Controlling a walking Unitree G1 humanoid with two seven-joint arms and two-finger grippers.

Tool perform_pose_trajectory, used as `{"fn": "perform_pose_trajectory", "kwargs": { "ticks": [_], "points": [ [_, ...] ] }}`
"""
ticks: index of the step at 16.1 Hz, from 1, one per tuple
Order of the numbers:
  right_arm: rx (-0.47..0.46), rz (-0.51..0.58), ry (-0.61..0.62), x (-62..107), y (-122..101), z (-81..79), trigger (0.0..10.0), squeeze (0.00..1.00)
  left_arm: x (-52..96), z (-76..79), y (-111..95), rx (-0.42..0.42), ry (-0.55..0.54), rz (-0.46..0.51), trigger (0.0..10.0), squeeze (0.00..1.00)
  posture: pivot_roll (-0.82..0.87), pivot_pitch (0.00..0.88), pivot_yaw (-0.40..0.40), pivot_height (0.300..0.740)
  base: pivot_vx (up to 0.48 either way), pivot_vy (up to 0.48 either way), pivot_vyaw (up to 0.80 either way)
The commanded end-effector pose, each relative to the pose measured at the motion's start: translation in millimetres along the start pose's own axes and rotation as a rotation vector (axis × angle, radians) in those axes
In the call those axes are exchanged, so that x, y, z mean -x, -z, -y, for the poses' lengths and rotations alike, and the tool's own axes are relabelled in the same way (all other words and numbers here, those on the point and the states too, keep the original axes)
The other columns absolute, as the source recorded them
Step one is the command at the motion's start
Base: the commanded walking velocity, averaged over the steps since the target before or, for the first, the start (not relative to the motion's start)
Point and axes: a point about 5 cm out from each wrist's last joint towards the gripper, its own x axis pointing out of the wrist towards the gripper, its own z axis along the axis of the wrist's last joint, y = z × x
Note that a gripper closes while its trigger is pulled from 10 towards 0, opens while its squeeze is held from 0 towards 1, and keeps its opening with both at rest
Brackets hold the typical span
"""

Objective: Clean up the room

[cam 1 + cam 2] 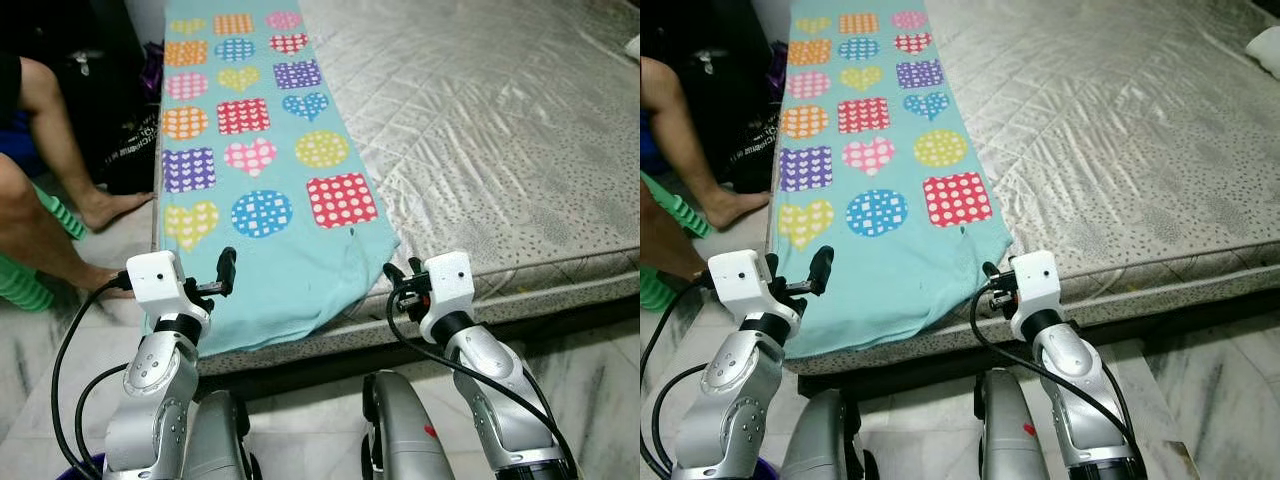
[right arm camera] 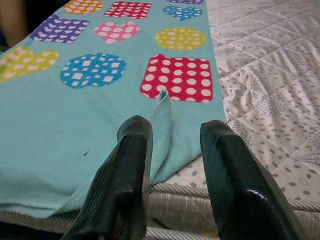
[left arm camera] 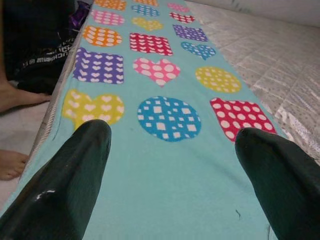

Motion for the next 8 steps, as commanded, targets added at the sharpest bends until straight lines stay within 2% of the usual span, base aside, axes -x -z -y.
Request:
{"fn": "perform_pose_trajectory", "kwargs": {
  "ticks": [1,3,8],
  "points": [
    [0.015,-0.001,-0.015,0.7,0.8,-3.6,10.0,0.00,1.9,-1.8,2.1,-0.011,-0.002,-0.014,10.0,0.00,-0.18,0.172,0.040,0.576,0.000,0.000,0.80],
    [0.002,-0.001,-0.014,0.2,1.0,-3.4,10.0,0.00,1.2,-1.7,2.1,-0.012,-0.001,-0.012,10.0,0.00,-0.18,0.167,0.041,0.576,0.000,0.000,0.80],
    [-0.009,-0.001,-0.008,-1.1,1.4,-1.8,10.0,0.00,0.4,2.4,-1.2,-0.006,0.041,0.017,10.0,0.00,-0.18,0.154,0.040,0.576,0.000,0.000,0.00]
  ]
}}
